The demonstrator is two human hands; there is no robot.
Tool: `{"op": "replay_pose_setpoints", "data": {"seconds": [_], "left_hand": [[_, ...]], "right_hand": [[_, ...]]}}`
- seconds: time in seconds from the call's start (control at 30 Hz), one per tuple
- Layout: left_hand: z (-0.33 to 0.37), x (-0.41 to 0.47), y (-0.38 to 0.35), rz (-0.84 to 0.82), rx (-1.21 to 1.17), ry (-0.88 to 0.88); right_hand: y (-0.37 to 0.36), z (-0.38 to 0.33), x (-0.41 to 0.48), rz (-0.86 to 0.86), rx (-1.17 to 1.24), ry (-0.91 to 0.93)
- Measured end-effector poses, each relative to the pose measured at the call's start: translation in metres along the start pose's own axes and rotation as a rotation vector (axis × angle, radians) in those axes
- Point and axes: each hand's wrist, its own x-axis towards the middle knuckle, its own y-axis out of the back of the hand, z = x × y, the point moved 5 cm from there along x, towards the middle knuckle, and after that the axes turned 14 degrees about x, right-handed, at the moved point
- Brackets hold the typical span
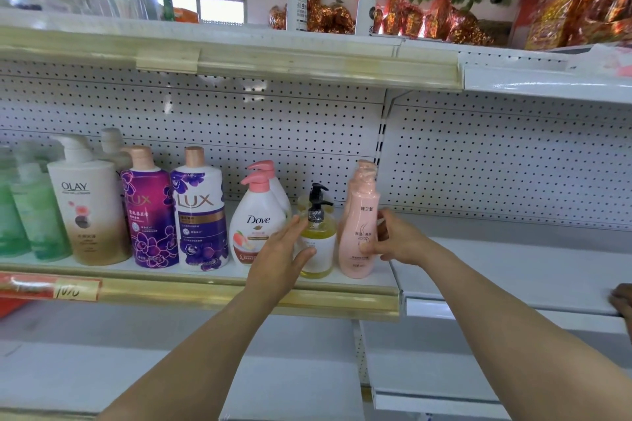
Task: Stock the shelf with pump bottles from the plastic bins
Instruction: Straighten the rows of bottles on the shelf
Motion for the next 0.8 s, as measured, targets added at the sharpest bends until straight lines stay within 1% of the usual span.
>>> {"op": "replay_pose_setpoints", "data": {"seconds": [0.33,0.53,0.73,0.8], "left_hand": [[0.001,0.000,0.000,0.018,0.013,0.004],[0.000,-0.001,-0.004,-0.016,0.015,0.013],[0.003,-0.001,0.004,-0.114,-0.021,0.031],[0.004,-0.003,0.014,-0.112,-0.048,0.027]], "right_hand": [[0.001,0.002,0.001,0.023,0.000,0.006],[-0.003,0.005,0.001,0.039,-0.002,0.008],[-0.010,-0.001,-0.016,0.105,-0.124,-0.043],[-0.011,-0.011,-0.028,0.192,-0.209,-0.066]]}}
